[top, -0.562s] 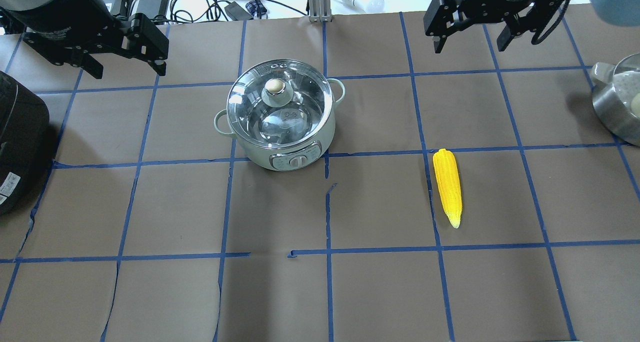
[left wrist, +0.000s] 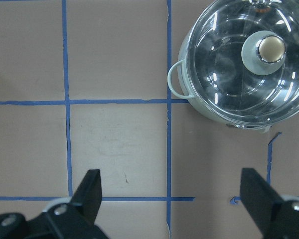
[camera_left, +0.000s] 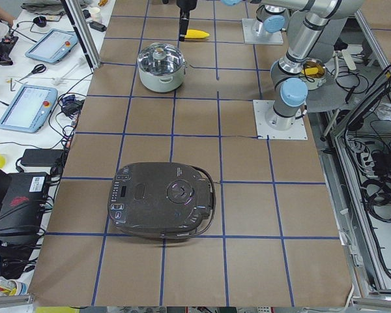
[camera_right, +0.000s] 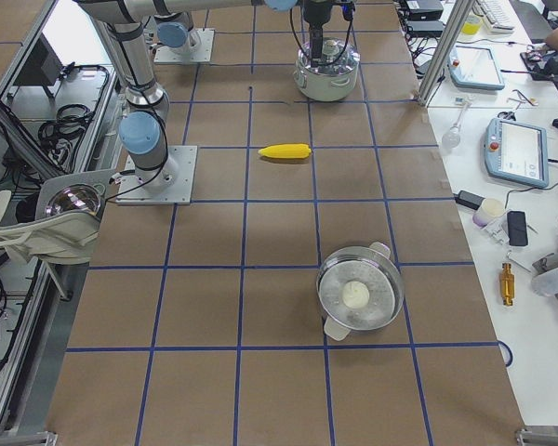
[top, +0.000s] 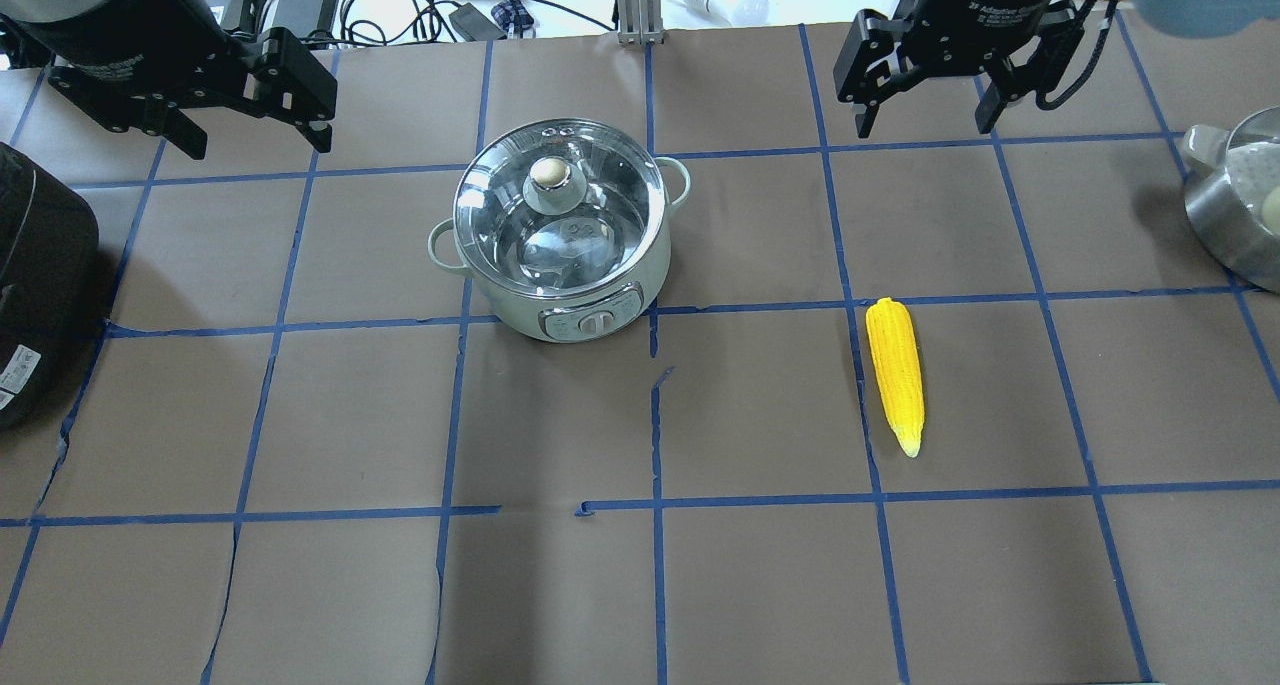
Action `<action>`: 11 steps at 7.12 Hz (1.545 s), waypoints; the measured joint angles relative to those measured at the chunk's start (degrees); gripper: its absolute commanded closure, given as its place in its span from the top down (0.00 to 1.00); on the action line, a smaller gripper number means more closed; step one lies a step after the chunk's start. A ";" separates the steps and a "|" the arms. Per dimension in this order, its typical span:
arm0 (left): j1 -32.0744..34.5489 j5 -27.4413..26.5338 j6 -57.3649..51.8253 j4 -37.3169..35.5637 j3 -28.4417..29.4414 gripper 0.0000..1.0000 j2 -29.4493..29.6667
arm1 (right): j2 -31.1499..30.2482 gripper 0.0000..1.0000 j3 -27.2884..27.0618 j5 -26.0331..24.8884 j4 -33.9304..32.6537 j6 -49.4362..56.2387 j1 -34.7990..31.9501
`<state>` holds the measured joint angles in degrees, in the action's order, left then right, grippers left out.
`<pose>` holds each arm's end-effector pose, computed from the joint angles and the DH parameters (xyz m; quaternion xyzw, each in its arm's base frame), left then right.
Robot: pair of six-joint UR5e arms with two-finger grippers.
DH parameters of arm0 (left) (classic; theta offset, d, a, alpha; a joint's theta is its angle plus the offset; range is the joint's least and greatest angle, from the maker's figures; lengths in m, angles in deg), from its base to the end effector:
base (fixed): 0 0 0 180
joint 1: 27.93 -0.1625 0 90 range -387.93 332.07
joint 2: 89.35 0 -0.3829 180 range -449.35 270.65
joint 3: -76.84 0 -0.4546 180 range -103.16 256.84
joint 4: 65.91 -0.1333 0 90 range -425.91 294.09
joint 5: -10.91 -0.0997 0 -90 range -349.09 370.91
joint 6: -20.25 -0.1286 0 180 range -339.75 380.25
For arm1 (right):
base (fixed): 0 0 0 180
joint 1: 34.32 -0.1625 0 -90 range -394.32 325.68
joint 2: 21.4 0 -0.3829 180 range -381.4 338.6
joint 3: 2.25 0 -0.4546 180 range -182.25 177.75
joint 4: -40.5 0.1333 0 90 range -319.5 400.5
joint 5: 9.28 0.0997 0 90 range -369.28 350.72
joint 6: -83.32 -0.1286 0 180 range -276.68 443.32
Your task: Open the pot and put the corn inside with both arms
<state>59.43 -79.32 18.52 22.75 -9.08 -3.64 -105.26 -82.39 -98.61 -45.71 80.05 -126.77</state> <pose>-0.1077 -0.5466 0.5006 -0.0081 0.9964 -0.0845 0.0052 0.1601 -0.5878 0.4440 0.0072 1.0000 0.0009 0.0058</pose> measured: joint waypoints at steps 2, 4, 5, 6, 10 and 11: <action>0.29 -0.15 0.33 0.73 1.96 1.00 1.81 | 0.21 1.00 0.52 2.64 -1.02 0.61 0.28; 2.80 0.70 1.89 -1.19 4.98 1.00 7.57 | -1.89 1.00 0.26 3.30 -3.31 1.67 0.43; 4.81 0.84 4.12 -4.75 6.00 1.00 11.95 | -2.59 1.00 -0.29 3.43 -3.80 2.74 0.33; 6.87 0.83 6.68 -9.26 6.67 1.00 15.99 | -2.94 1.00 -0.58 3.39 -4.31 3.90 0.29; 12.84 0.92 13.63 -19.24 7.68 1.00 27.48 | -3.30 1.00 -0.73 3.47 -5.26 4.40 0.32; 13.83 0.85 14.42 -20.06 7.51 1.00 28.75 | -3.36 1.00 -0.72 3.52 -5.26 4.48 0.33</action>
<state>73.26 -78.47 32.94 2.69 -1.57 25.11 -108.63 -83.11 -95.09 -50.97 84.53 -126.44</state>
